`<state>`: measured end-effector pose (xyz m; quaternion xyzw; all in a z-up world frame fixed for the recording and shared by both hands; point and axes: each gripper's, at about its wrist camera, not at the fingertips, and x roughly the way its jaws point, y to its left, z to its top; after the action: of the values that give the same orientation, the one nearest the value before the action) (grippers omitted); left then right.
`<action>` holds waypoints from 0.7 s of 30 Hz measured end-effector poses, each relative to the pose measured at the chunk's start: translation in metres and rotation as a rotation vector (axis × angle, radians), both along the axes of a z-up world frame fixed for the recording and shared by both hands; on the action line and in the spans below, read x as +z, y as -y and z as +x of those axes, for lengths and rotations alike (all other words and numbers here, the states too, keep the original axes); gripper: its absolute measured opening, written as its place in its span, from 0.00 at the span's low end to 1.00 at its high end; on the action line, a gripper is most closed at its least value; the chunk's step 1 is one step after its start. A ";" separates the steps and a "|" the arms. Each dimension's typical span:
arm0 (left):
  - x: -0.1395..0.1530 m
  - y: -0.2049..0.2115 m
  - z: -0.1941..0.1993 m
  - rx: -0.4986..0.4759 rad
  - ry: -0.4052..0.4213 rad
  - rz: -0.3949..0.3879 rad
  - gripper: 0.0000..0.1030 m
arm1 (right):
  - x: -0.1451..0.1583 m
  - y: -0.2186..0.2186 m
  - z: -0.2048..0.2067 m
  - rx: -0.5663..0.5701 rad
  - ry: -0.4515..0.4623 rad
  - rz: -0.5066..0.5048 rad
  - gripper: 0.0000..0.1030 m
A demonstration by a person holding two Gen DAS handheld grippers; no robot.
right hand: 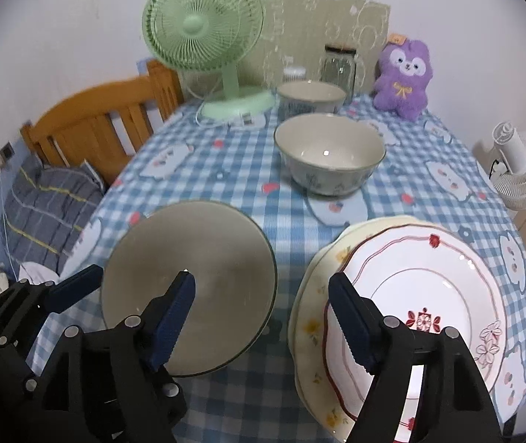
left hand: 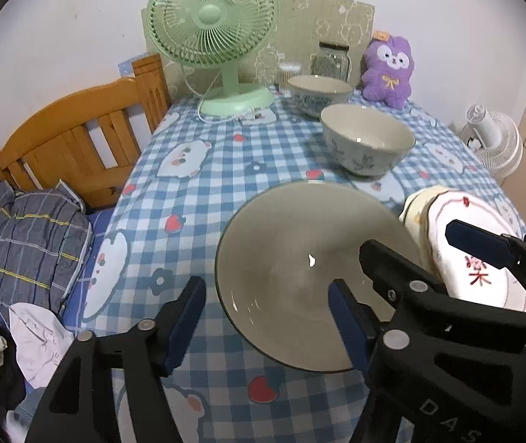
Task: Organize plates and bowls
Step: 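Lower the bowl onto the table beside the plates and open both tools, then move both tools to the rim of the second large cream bowl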
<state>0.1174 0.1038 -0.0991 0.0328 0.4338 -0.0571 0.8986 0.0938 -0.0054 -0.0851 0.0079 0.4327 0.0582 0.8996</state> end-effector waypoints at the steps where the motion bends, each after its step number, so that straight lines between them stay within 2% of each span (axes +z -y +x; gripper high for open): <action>1: 0.004 0.001 -0.001 0.001 0.010 0.000 0.71 | 0.003 0.001 -0.001 0.000 0.004 0.001 0.76; 11: 0.040 0.017 -0.013 0.004 0.087 0.014 0.78 | 0.044 0.014 -0.013 -0.008 0.078 -0.009 0.76; 13: 0.049 0.021 -0.015 0.001 0.109 0.010 0.82 | 0.054 0.018 -0.015 -0.011 0.101 -0.013 0.76; 21: 0.079 0.038 -0.021 -0.030 0.175 -0.001 0.96 | 0.086 0.033 -0.022 -0.016 0.165 -0.013 0.87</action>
<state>0.0960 0.0658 -0.0201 0.0436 0.3529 -0.0677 0.9322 0.0715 -0.0386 0.0009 0.0005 0.3574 0.0487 0.9327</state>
